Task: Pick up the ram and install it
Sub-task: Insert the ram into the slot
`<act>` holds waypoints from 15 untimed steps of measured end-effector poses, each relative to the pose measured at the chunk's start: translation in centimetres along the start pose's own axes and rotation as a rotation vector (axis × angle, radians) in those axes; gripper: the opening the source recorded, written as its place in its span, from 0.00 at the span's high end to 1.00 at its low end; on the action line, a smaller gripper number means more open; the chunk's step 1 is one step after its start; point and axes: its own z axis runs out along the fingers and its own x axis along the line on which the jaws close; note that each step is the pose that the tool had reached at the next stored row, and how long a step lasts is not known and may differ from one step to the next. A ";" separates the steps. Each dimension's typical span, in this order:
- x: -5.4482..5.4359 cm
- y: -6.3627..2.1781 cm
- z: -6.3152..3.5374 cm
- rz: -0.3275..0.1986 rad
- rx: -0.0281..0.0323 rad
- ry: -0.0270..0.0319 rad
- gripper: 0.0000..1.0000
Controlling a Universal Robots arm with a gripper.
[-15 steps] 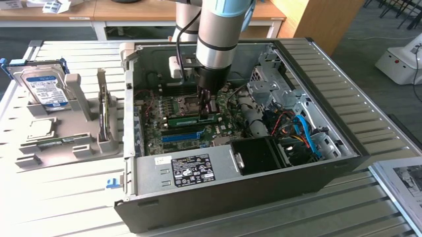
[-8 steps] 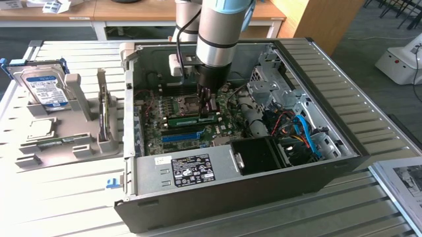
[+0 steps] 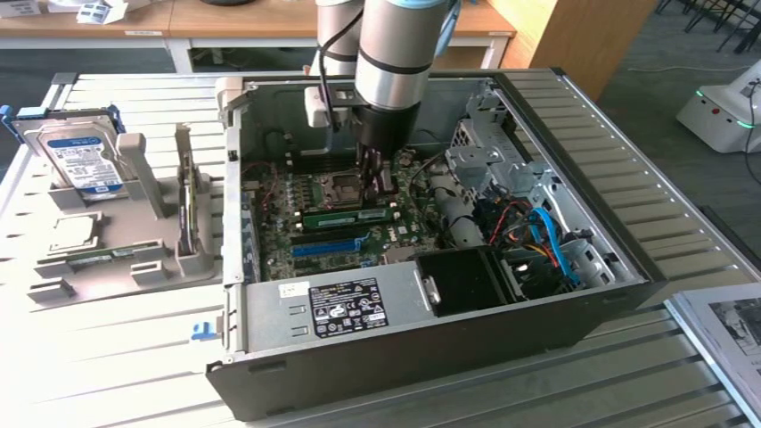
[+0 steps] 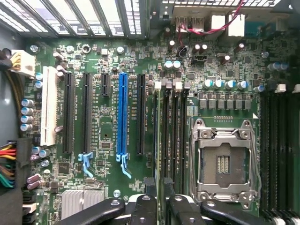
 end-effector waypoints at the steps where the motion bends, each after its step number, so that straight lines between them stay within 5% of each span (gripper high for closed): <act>1: 0.0 0.01 -0.18 0.000 0.0000 0.0001 0.81; 15: 0.0 0.09 -2.59 0.000 0.0000 0.0000 0.81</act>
